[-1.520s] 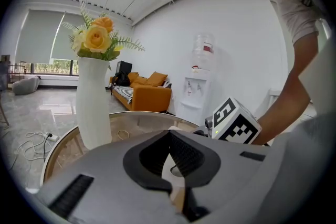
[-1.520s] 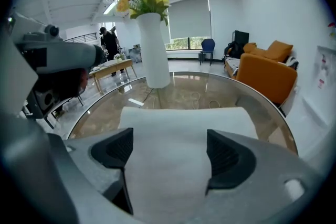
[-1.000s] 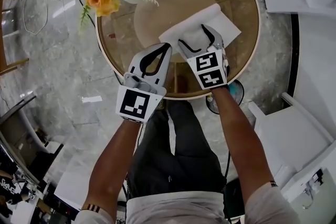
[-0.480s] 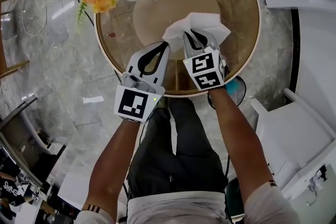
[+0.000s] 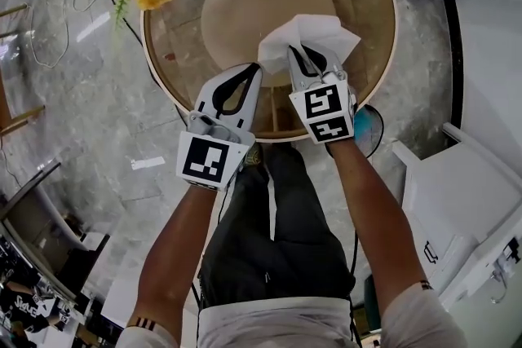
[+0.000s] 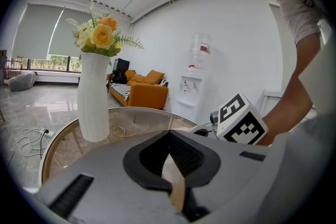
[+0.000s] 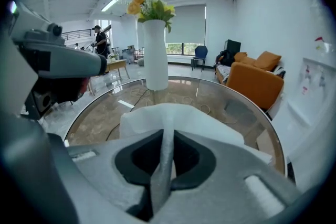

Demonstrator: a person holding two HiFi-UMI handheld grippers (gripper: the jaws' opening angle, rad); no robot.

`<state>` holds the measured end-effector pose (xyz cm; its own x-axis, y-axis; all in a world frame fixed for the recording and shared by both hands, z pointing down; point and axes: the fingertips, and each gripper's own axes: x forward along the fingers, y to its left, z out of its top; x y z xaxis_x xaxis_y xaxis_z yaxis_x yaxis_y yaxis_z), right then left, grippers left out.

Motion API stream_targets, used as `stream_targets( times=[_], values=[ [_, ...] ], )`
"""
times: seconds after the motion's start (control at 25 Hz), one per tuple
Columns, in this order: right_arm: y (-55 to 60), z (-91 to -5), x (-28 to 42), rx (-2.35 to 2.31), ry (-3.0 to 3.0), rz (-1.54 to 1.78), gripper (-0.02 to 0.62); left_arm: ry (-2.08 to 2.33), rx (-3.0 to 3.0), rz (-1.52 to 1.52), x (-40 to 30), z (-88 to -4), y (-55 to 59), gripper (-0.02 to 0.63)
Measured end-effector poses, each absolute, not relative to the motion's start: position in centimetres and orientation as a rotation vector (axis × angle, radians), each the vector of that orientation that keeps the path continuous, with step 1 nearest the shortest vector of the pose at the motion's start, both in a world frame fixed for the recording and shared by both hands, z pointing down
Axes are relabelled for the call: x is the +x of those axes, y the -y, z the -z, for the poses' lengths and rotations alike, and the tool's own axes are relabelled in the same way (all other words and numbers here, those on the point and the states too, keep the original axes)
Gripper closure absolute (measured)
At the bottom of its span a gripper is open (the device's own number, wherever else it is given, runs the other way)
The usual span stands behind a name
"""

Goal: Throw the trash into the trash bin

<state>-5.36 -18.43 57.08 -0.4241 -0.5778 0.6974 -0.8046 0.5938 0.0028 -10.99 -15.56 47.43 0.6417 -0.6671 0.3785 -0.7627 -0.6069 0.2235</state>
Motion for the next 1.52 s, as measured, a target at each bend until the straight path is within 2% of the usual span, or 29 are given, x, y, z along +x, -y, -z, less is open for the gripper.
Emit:
stream_targets(
  times=[0.4,0.84,1.24,1.52],
  values=[
    [13.3,-51.2,-2.7,1.347,2.153,-0.349,0.568,0.969,2.614,-0.347,-8.5,-45.2,11.5,0.606],
    [3.6,-44.9,4.2,1.646,2.052,-0.343,0.568,0.735,2.731,-0.337,-2.9,-42.0,4.9,0.606],
    [-4.1,-45.3,12.0,1.746,1.935,-0.393,0.566,0.595,2.752,-0.353,3.6,-42.6,0.0,0.606],
    [-7.9,-49.6,16.6,1.75,1.878,-0.512,0.565,0.571,2.753,-0.39,7.5,-44.1,-2.5,0.606]
  ],
)
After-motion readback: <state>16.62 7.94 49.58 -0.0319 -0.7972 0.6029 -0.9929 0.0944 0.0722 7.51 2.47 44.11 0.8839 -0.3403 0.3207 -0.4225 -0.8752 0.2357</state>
